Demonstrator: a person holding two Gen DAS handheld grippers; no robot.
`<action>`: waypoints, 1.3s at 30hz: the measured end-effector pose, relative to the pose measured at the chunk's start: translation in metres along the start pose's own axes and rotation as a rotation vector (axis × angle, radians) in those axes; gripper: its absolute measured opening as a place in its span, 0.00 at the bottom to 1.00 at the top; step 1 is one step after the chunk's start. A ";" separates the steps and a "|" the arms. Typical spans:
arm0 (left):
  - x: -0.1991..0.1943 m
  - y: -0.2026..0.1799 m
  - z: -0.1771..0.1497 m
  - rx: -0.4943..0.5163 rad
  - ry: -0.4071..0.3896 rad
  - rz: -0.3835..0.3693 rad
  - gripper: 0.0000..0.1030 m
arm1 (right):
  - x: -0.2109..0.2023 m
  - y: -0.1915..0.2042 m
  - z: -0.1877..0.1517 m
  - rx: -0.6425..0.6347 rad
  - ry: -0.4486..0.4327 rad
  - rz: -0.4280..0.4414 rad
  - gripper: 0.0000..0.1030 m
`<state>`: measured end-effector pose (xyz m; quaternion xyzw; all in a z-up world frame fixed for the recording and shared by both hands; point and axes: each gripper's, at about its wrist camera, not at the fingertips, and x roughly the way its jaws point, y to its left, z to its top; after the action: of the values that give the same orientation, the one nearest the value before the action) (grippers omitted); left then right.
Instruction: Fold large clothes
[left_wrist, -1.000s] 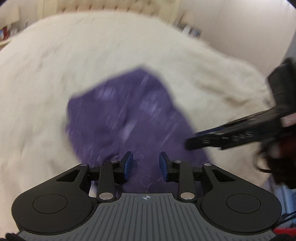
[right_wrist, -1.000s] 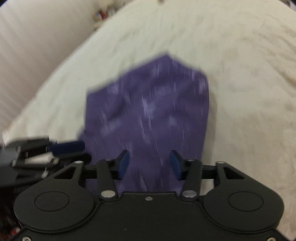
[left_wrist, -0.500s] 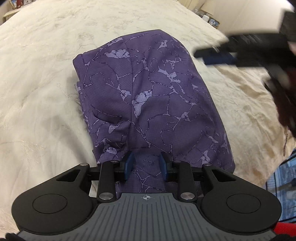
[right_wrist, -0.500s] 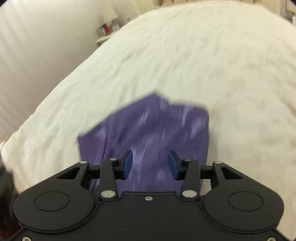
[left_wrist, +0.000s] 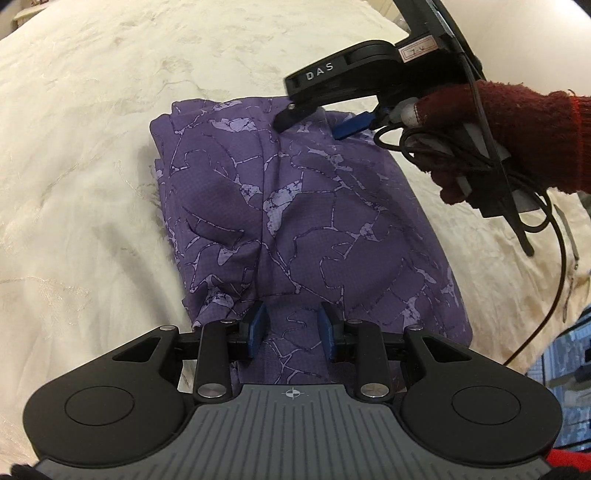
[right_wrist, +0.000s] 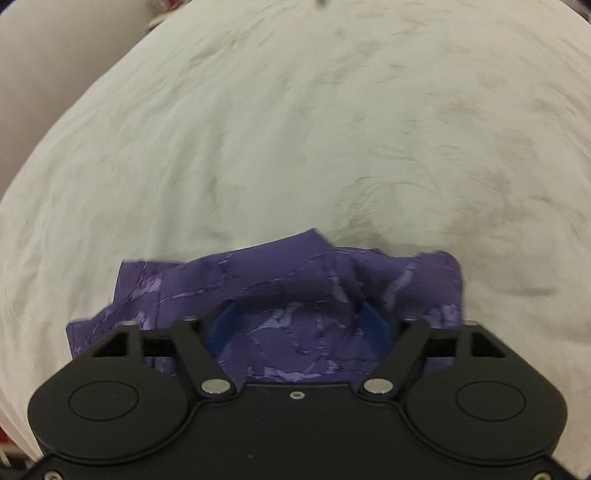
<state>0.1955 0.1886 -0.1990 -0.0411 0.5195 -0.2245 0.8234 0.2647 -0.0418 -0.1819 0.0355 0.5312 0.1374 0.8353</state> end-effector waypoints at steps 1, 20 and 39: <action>0.000 0.000 0.000 -0.008 0.002 -0.001 0.30 | 0.001 0.004 0.000 -0.030 0.007 -0.002 0.87; -0.034 0.013 0.033 -0.098 -0.062 -0.027 0.93 | -0.091 -0.063 -0.091 0.231 -0.187 0.107 0.99; 0.018 0.042 0.020 -0.264 0.124 0.038 1.00 | -0.085 -0.082 -0.145 0.371 -0.102 0.126 0.99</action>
<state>0.2331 0.2152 -0.2177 -0.1250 0.5951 -0.1406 0.7813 0.1168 -0.1558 -0.1870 0.2288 0.5010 0.0874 0.8301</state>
